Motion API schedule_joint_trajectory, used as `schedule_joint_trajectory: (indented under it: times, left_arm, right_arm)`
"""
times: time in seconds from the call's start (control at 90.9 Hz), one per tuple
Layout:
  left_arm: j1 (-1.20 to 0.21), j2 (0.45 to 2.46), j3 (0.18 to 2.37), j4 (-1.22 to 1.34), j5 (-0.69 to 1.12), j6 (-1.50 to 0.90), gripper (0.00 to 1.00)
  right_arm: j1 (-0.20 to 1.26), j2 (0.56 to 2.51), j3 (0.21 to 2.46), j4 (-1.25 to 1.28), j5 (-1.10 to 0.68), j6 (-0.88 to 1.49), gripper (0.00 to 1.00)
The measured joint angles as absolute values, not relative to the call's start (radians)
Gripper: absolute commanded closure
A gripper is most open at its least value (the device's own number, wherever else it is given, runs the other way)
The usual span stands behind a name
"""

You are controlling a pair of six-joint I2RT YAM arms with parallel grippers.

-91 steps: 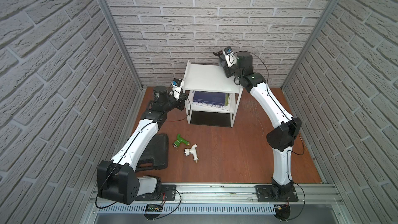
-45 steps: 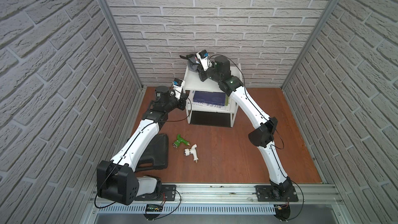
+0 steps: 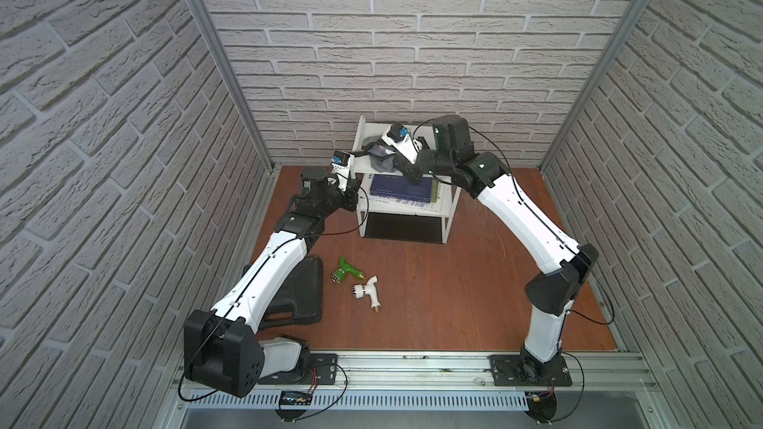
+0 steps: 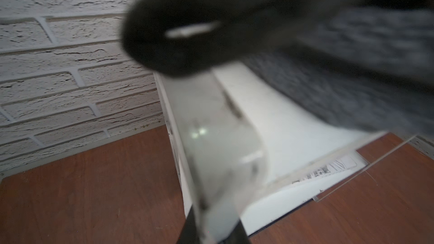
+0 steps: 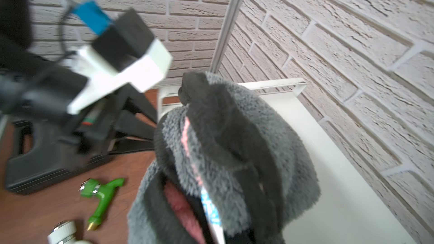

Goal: Wipe the bookshelf clean with a cloth
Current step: Wipe the dust from the shelf.

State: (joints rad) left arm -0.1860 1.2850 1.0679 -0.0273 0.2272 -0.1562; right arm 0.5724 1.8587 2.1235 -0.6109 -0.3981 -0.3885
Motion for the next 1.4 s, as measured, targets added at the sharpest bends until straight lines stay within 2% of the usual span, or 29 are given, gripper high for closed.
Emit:
schedule_joint_trajectory:
  times: [0.121, 0.297, 0.506, 0.605, 0.693, 0.902, 1.188, 1.397]
  left_arm:
    - [-0.204, 1.28, 1.047, 0.009, 0.209, -0.17, 1.0]
    - [-0.207, 1.279, 1.042, 0.023, 0.2, -0.181, 1.0]
    - [-0.208, 1.275, 1.036, 0.028, 0.181, -0.183, 1.0]
    - [-0.208, 1.27, 1.03, 0.032, 0.175, -0.187, 1.0]
    - [-0.209, 1.271, 1.03, 0.033, 0.178, -0.184, 1.0]
    - [-0.209, 1.271, 1.03, 0.032, 0.186, -0.184, 1.0]
    - [-0.209, 1.271, 1.03, 0.031, 0.198, -0.181, 1.0]
    - [-0.2, 1.271, 1.042, 0.007, 0.201, -0.178, 1.0]
  right_arm:
    - [0.61, 1.844, 2.122, -0.629, -0.428, -0.358, 0.97]
    - [0.64, 1.822, 2.072, -0.643, -0.279, -0.313, 0.97]
    - [0.519, 1.562, 1.759, -0.627, -0.142, -0.282, 0.97]
    - [0.449, 1.465, 1.69, -0.617, -0.058, -0.262, 0.97]
    - [0.427, 1.456, 1.685, -0.594, 0.01, -0.231, 0.97]
    - [0.457, 1.591, 1.799, -0.579, 0.239, -0.156, 0.97]
    - [0.468, 1.922, 2.156, -0.609, 0.596, -0.173, 0.97]
    - [0.467, 2.155, 2.439, -0.61, 0.707, -0.199, 0.97]
